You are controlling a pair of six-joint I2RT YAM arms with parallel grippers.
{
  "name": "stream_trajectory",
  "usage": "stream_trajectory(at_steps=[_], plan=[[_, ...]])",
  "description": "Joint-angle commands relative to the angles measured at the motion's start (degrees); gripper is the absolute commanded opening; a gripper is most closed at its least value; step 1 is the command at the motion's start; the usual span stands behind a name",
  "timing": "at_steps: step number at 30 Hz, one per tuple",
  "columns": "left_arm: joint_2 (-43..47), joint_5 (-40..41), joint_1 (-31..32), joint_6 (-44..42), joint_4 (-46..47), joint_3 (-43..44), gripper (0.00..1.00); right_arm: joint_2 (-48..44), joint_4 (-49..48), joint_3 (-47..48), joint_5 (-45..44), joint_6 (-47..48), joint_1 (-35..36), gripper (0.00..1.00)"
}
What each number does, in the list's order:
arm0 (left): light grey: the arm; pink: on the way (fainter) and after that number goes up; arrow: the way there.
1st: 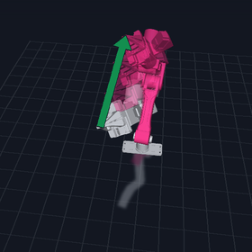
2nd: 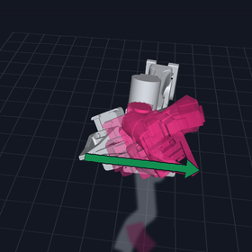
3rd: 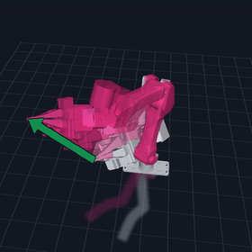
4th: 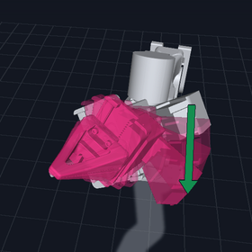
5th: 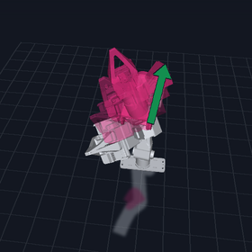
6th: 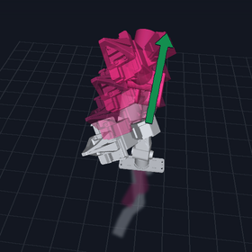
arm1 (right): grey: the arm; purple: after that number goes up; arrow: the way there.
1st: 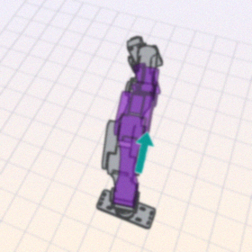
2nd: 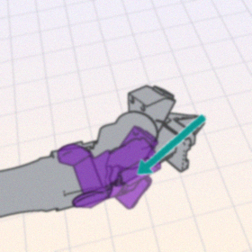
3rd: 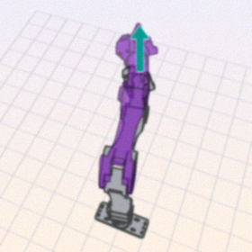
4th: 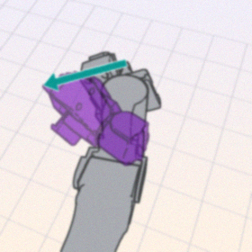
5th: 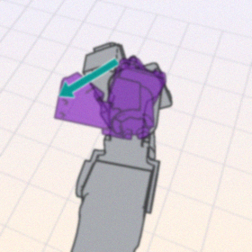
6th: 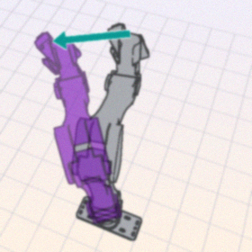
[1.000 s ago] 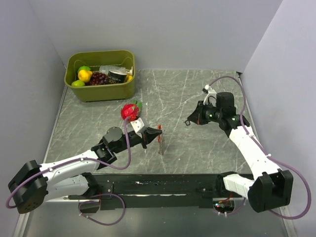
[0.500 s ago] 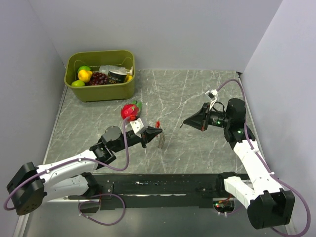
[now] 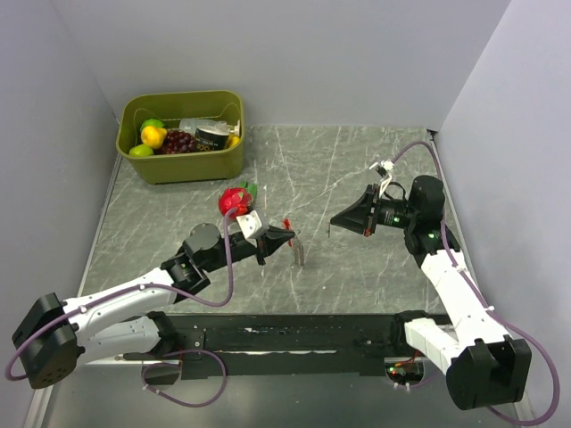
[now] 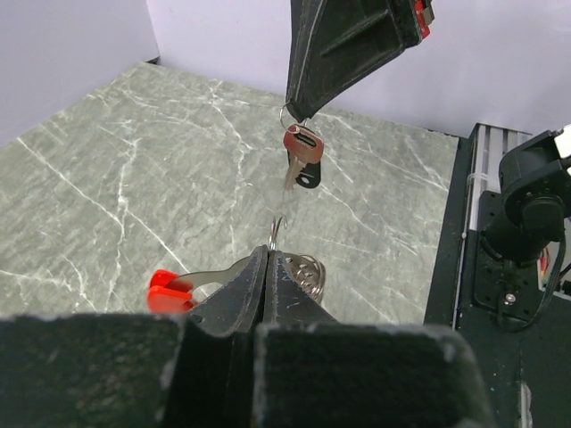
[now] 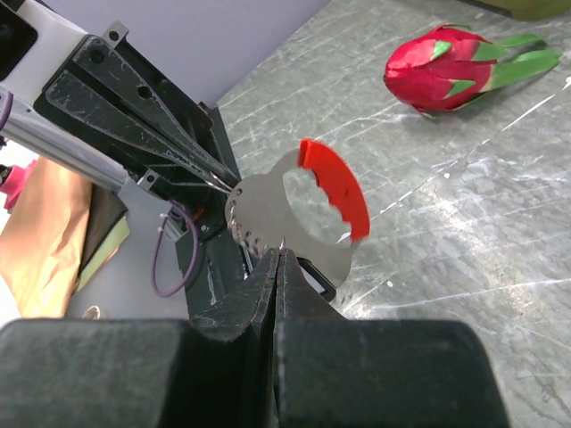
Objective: Put the keys on the keyring
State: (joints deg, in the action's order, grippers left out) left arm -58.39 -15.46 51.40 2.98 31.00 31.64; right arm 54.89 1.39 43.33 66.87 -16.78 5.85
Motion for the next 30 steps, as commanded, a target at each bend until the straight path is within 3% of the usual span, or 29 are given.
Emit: stream_trajectory(at_steps=[1, 23, 30], plan=[[-0.1, -1.5, -0.2, -1.2, 0.4, 3.8, 0.01, 0.7, 1.3, 3.9, 0.3, 1.6, 0.7, 0.0], [-1.6, -3.3, -0.2, -1.2, -0.9, 5.4, 0.01, 8.0, 7.4, 11.2, 2.5, 7.0, 11.0, 0.0], [-2.3, -4.0, -0.2, -1.5, -1.0, 5.7, 0.01, 10.9, 14.6, 15.1, 2.3, 12.3, 12.9, 0.0]])
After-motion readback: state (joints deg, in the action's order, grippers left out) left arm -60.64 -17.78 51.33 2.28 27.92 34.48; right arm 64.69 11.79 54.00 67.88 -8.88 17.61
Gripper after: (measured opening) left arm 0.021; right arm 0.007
